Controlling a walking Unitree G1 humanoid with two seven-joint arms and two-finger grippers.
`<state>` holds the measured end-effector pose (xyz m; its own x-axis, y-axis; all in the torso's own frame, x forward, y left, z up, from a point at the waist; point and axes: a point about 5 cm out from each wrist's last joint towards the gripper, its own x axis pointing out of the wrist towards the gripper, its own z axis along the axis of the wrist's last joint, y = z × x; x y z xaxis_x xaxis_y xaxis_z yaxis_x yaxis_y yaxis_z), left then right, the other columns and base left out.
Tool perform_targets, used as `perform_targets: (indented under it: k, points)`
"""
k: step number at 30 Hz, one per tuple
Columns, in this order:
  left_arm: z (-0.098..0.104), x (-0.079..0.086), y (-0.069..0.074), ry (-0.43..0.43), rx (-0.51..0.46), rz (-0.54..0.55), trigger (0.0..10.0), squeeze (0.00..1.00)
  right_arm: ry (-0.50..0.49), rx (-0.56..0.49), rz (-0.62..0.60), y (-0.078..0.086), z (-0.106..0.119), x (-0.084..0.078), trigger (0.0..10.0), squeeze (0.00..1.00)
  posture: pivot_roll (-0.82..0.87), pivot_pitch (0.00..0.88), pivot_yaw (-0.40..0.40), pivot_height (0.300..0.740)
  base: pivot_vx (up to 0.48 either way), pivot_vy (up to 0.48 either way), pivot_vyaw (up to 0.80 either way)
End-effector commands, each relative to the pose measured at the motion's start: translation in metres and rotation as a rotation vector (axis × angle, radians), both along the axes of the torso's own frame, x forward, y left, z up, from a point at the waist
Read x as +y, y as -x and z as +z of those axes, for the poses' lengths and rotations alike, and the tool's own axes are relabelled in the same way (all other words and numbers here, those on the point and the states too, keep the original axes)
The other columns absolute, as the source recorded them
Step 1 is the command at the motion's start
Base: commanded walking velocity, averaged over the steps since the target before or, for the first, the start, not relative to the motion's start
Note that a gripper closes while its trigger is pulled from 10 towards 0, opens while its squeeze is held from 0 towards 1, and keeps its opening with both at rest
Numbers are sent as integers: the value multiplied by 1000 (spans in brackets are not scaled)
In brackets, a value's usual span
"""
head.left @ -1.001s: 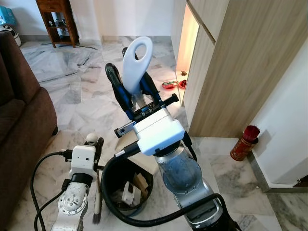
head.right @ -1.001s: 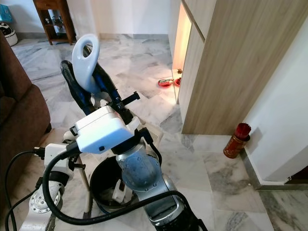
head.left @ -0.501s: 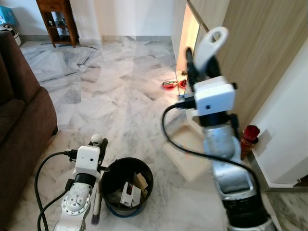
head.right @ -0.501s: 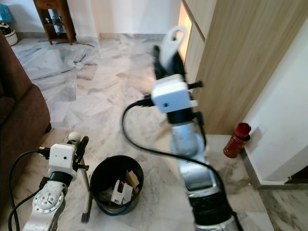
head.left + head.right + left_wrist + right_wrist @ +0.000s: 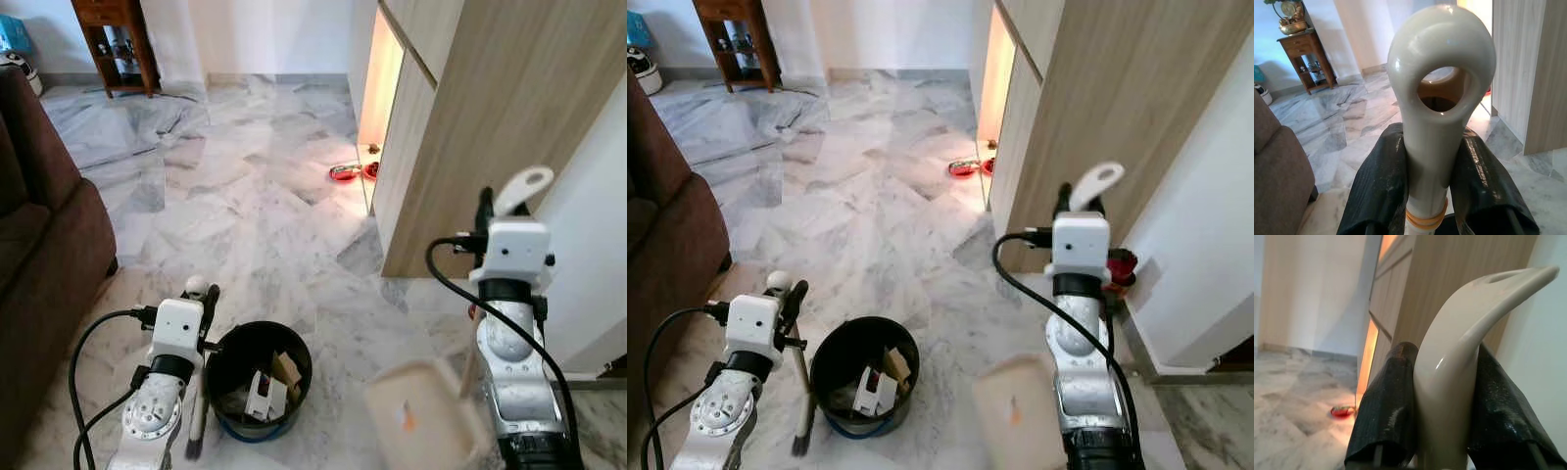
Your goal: Sweep floor
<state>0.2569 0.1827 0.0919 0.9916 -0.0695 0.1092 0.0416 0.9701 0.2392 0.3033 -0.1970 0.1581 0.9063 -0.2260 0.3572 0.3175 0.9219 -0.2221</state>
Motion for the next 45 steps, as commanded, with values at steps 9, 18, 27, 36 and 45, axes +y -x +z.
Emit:
perform_targets:
  k: [9,18,27,36,45]
  points:
    - [4,4,3,70,-18,20,10000,0,-59,-11,-9,4,-15,-7,10000,0,-39,4,-1,740,0,0,0]
    - [4,3,6,97,-14,21,10000,0,-252,7,-29,4,-28,-12,10000,0,-32,0,-7,740,0,0,0]
    - [4,2,7,104,-13,22,10000,0,-257,11,-11,1,-30,-10,10000,0,-32,5,-14,740,0,0,0]
    - [6,5,7,82,-12,22,10000,0,-246,27,-9,2,-33,-10,10000,0,-34,38,-6,740,0,0,0]
    - [7,5,4,84,-10,18,10000,0,-238,28,2,-1,-31,-7,10000,0,-40,48,-5,740,0,0,0]
